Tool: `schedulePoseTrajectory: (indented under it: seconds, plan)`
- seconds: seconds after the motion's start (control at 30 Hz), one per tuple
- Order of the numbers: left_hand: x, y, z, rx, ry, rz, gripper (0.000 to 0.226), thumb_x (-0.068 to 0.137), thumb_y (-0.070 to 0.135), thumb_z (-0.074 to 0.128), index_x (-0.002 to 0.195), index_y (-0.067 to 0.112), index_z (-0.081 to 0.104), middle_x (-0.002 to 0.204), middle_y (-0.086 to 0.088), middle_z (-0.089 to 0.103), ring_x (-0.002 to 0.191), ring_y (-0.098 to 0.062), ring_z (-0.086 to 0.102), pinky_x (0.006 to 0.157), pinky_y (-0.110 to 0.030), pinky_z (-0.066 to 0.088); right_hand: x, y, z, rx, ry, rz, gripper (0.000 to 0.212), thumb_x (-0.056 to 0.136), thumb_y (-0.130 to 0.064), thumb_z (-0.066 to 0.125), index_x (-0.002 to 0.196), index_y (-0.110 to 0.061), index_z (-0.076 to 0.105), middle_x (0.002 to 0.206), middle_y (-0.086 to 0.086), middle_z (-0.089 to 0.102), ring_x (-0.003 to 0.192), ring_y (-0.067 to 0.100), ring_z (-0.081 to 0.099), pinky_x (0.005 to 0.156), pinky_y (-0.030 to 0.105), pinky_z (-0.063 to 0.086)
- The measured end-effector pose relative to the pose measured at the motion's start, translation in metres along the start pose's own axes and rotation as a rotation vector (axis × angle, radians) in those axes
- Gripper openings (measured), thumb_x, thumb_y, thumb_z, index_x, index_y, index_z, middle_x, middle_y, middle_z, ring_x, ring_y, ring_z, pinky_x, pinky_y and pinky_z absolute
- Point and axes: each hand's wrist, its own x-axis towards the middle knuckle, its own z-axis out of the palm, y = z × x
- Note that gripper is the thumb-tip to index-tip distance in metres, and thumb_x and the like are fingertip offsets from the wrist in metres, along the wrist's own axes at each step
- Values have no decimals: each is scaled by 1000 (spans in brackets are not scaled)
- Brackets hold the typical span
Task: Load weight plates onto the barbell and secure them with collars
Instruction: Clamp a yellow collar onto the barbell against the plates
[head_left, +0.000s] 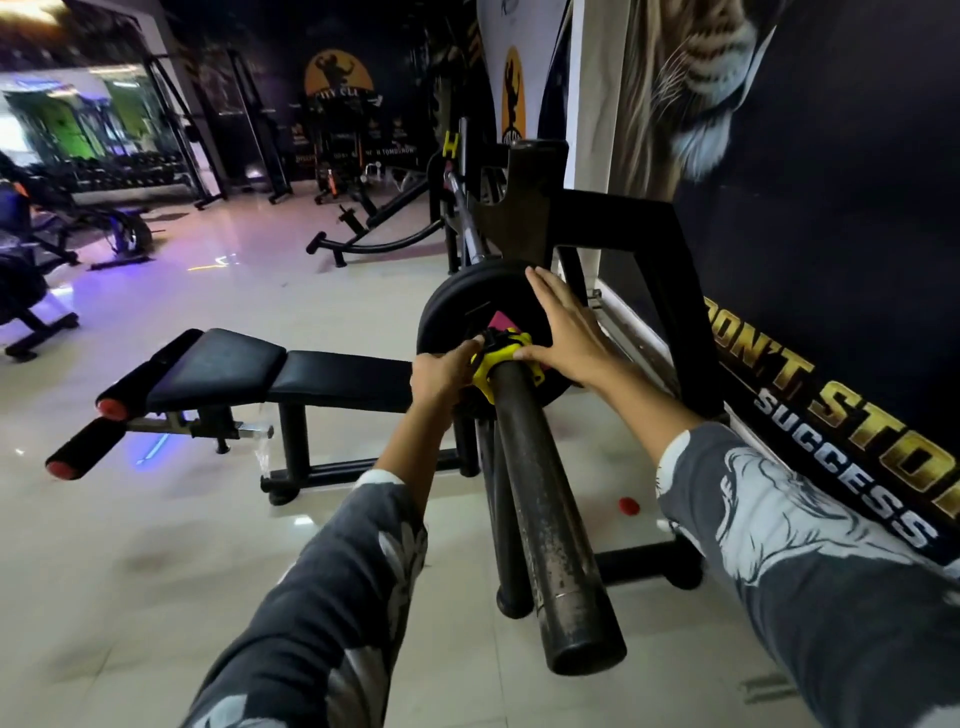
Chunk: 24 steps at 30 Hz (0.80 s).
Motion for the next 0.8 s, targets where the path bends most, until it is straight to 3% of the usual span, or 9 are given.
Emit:
schedulePoseTrajectory:
  seconds: [0.1, 0.17, 0.23, 0.43, 0.63, 0.73, 0.8]
  plan:
    - [-31, -15, -1, 373, 155, 409, 34, 90, 41, 53, 92, 8, 62, 91, -14, 67, 91, -32, 61, 67, -32, 40, -26, -12, -6, -99, 26, 60, 72, 89, -34, 55, 146, -20, 13, 156, 2, 14, 144, 21, 13, 112, 57, 17]
    - [-49, -30, -7, 523, 179, 656, 39, 92, 39, 48, 110, 6, 59, 109, -16, 64, 105, -33, 57, 82, -37, 44, -58, -14, -3, -51, 94, 61, 62, 92, -32, 50, 145, -18, 20, 154, 5, 21, 144, 22, 14, 114, 55, 17]
    - [-61, -47, -13, 671, 181, 793, 55, 90, 45, 39, 127, 5, 50, 128, -18, 55, 120, -33, 50, 100, -42, 40, -95, -16, 4, 42, 107, 82, 61, 93, -34, 49, 145, -17, 22, 153, 8, 24, 143, 24, 17, 114, 53, 21]
    - [-117, -82, -24, 702, 101, 857, 61, 91, 48, 32, 135, 7, 41, 140, -16, 46, 133, -30, 38, 112, -43, 27, -179, -37, 7, 48, 155, 150, 61, 89, -48, 33, 141, -14, 31, 149, 7, 33, 140, 21, 25, 115, 45, 23]
    - [-190, -107, -39, 619, 83, 919, 55, 92, 42, 41, 133, 5, 44, 136, -15, 51, 131, -28, 42, 107, -46, 38, -260, -69, 1, 174, 201, 188, 58, 89, -48, 28, 136, -16, 41, 143, 6, 42, 135, 16, 34, 112, 46, 30]
    - [-225, -122, -50, 587, 57, 925, 52, 91, 42, 45, 130, 7, 47, 132, -13, 54, 126, -26, 47, 100, -48, 44, -304, -87, 5, 304, 247, 275, 55, 89, -48, 37, 129, -12, 47, 135, 8, 50, 126, 18, 44, 102, 24, 37]
    - [-244, -136, -61, 586, 42, 876, 49, 91, 42, 44, 127, 8, 50, 128, -10, 57, 122, -22, 50, 101, -39, 44, -328, -96, 17, 324, 239, 326, 47, 90, -43, 47, 123, -10, 52, 127, 10, 55, 119, 22, 50, 90, 10, 33]
